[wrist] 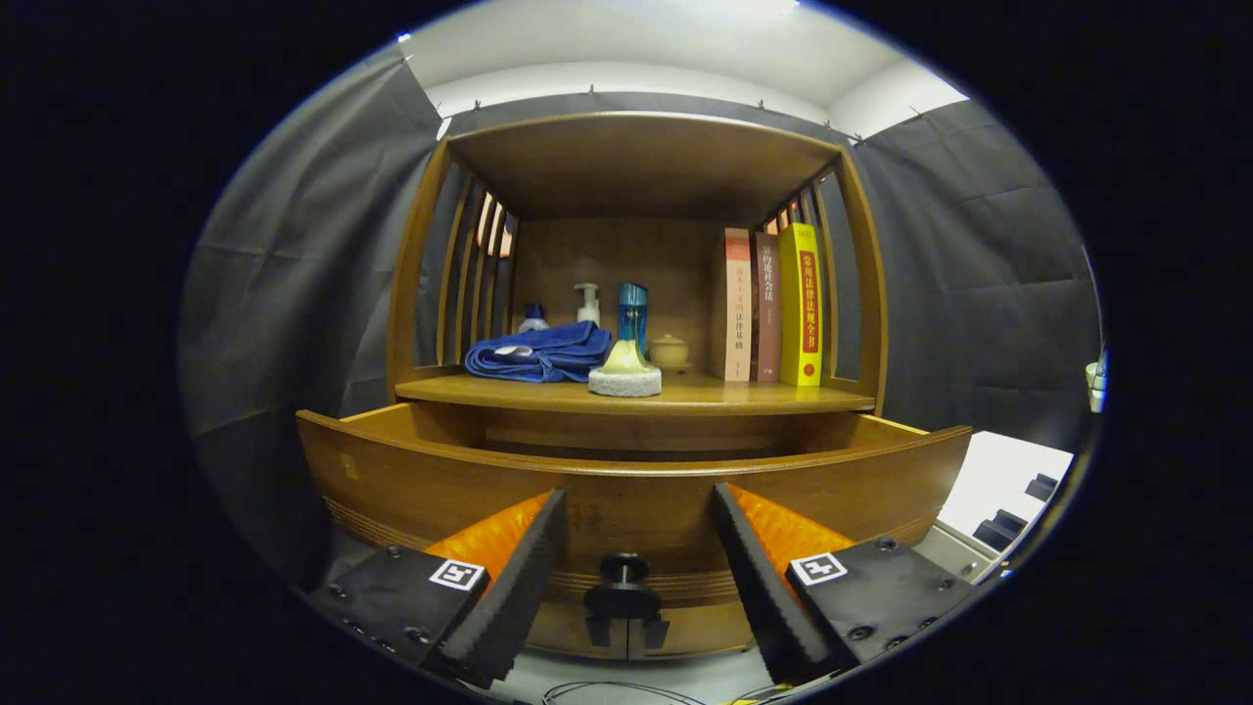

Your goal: Pull open the drawer, take out the items inside it, and place them on the countertop above the cabinet.

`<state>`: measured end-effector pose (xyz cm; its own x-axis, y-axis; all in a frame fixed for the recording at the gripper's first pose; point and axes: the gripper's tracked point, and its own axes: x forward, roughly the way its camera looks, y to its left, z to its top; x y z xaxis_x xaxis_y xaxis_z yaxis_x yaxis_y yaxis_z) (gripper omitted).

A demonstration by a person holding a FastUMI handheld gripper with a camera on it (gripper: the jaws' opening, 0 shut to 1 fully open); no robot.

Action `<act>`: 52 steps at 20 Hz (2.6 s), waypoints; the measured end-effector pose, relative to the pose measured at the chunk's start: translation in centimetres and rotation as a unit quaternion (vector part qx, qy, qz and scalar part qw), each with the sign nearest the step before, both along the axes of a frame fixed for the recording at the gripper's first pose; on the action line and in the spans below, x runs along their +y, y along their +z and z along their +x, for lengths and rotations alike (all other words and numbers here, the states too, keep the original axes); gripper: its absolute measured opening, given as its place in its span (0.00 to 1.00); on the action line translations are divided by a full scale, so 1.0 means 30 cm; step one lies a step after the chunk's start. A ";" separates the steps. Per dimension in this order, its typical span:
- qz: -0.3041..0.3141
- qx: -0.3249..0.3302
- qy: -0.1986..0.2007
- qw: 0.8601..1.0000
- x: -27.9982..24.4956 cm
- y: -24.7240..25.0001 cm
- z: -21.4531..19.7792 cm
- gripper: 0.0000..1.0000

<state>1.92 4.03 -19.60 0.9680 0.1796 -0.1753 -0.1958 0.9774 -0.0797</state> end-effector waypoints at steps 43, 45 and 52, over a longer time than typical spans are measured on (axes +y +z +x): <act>0.016 0.011 -0.004 1.000 0.107 0.124 0.212 0.98; 0.028 0.008 -0.009 1.000 0.095 0.193 0.152 0.98; 0.047 -0.017 -0.020 0.999 0.007 0.477 -0.006 0.98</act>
